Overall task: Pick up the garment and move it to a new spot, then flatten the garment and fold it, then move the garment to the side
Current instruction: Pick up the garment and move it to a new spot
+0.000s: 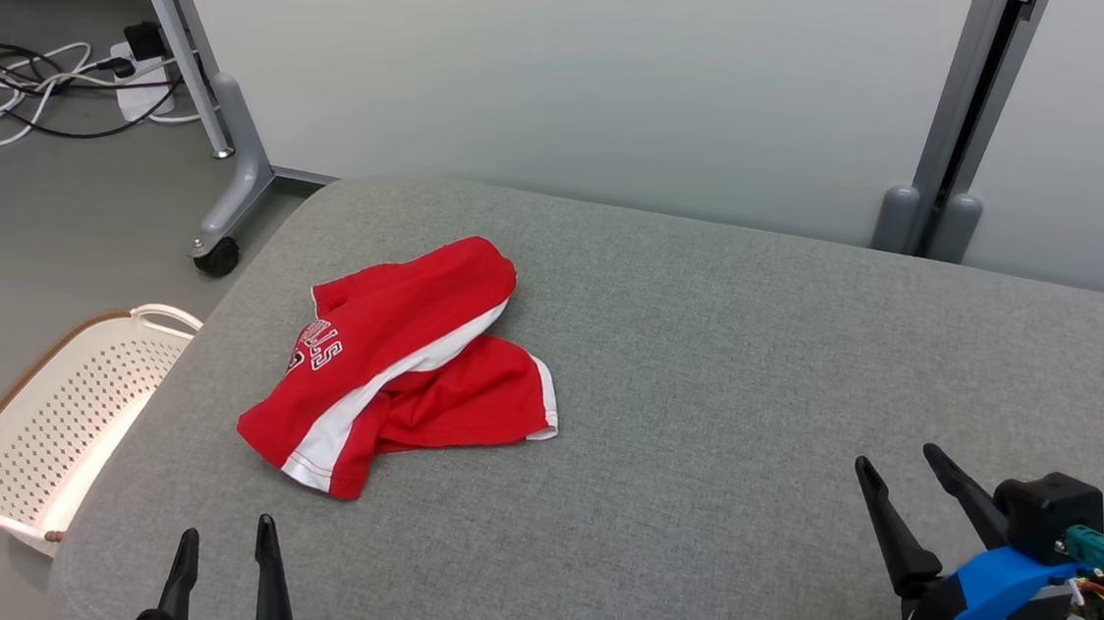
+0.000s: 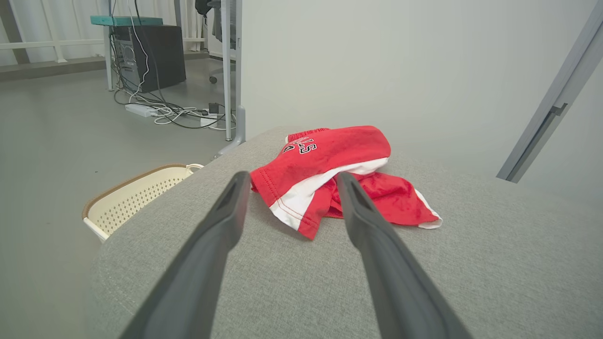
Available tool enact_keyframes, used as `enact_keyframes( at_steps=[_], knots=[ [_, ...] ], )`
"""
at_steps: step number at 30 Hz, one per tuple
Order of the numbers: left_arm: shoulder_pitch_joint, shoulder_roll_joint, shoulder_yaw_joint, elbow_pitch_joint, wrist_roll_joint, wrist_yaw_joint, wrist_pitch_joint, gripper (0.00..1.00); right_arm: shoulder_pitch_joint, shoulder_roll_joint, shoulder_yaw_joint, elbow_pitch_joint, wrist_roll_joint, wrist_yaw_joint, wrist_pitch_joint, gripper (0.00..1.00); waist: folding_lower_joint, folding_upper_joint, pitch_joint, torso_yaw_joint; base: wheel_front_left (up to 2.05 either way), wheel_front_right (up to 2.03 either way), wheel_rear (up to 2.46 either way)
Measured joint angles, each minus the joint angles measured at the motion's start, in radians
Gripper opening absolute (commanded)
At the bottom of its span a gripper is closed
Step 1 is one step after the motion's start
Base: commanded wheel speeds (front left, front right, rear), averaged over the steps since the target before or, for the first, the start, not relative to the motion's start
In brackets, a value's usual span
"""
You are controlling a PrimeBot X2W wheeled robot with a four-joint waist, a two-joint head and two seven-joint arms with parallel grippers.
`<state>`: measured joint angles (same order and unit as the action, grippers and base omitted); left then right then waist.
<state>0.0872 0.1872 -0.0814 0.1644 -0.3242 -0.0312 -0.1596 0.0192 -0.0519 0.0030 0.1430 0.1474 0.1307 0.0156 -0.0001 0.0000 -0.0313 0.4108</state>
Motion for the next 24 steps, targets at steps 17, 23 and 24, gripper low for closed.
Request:
enact_keyframes(
  at_steps=[17,23,24],
  knots=[
    [-0.515,0.055,0.032,0.314,-0.098,-0.018,0.276,1.00,-0.104,-0.052,0.099,-0.072,-0.004,0.000,0.064,1.00,0.0003,0.0001,0.195,-0.137,0.00,0.00,0.00],
    [-0.687,0.115,0.089,0.440,-0.159,-0.005,0.401,1.00,-0.152,-0.089,0.136,-0.112,0.011,0.000,0.080,1.00,0.0005,0.0002,0.324,-0.246,0.00,0.00,0.00],
    [-0.708,0.132,0.095,0.456,-0.162,-0.006,0.426,1.00,-0.159,-0.092,0.136,-0.121,0.013,0.000,0.080,1.00,0.0004,0.0003,0.346,-0.263,0.00,0.00,0.00]
  ],
)
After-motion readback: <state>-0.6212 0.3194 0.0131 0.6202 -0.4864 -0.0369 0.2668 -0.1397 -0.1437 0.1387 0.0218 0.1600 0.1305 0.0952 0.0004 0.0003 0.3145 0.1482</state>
